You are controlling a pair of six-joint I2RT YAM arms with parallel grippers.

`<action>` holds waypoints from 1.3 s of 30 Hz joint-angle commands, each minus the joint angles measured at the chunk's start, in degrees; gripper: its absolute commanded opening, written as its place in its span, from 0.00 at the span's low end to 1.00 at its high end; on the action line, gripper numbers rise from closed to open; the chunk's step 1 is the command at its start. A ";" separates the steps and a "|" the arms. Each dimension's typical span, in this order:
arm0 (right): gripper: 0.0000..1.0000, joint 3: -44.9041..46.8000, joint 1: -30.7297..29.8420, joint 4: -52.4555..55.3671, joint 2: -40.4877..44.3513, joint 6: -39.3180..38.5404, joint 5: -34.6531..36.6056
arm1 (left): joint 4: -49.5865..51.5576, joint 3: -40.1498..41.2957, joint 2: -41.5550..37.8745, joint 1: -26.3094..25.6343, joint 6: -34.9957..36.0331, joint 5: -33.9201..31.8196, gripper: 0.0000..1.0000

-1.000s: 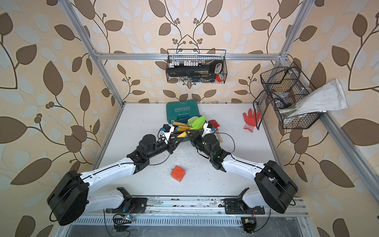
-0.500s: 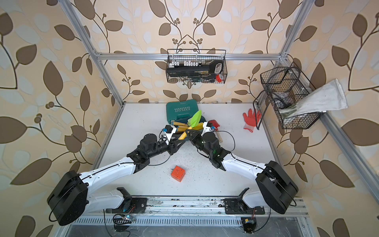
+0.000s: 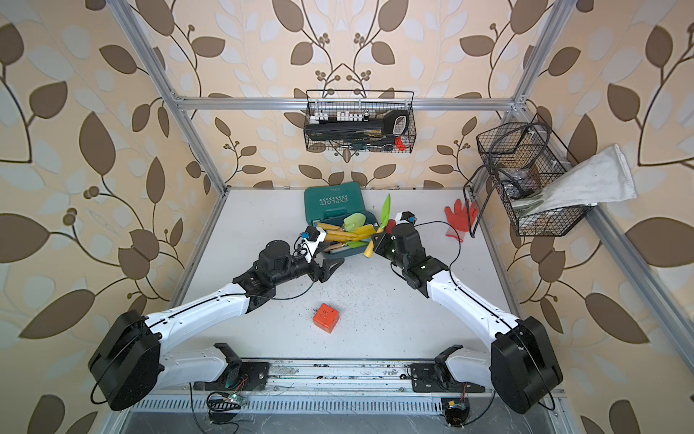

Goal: Take the shovel out of the storage box
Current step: Pick up the shovel from the storage box, then place the shovel at the center of the board.

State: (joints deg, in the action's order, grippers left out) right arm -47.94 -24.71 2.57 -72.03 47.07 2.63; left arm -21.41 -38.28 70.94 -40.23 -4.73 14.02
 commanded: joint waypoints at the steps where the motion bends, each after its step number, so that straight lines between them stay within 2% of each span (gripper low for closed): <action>1: 0.06 -4.09 3.55 11.26 0.07 -11.39 3.16 | 3.58 -3.42 -0.65 -0.47 0.25 -5.70 0.84; 8: 0.06 -11.27 11.66 21.25 -5.55 -21.25 10.98 | 8.74 -6.41 1.46 -0.54 -0.73 -10.26 0.86; 11: 0.05 -13.87 13.75 22.63 -8.46 -24.15 14.59 | 11.30 -7.95 2.14 -0.48 -1.98 -11.50 0.93; 14: 0.03 -17.13 15.28 22.99 -13.46 -26.26 16.90 | 11.54 -8.13 2.52 -0.50 -2.12 -11.23 0.95; 19: 0.02 -27.43 15.39 29.66 -26.60 -31.52 21.95 | 13.10 -8.83 2.20 -0.48 -2.12 -11.52 0.96; 26: 0.05 -36.35 15.39 33.20 -39.97 -35.76 24.31 | 13.76 -9.00 1.78 -0.47 -2.43 -12.04 0.96; 34: 0.07 -42.04 14.90 36.07 -48.28 -38.22 24.04 | 14.12 -9.45 2.57 -0.48 -2.74 -11.95 0.97; 39: 0.16 -44.34 13.52 37.33 -50.78 -39.55 26.03 | 14.28 -9.54 2.69 -0.50 -2.74 -12.06 0.97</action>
State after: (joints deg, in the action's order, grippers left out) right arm -90.08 -10.17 38.06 -121.49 8.91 26.22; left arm -6.87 -45.54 73.52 -40.23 -6.57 2.92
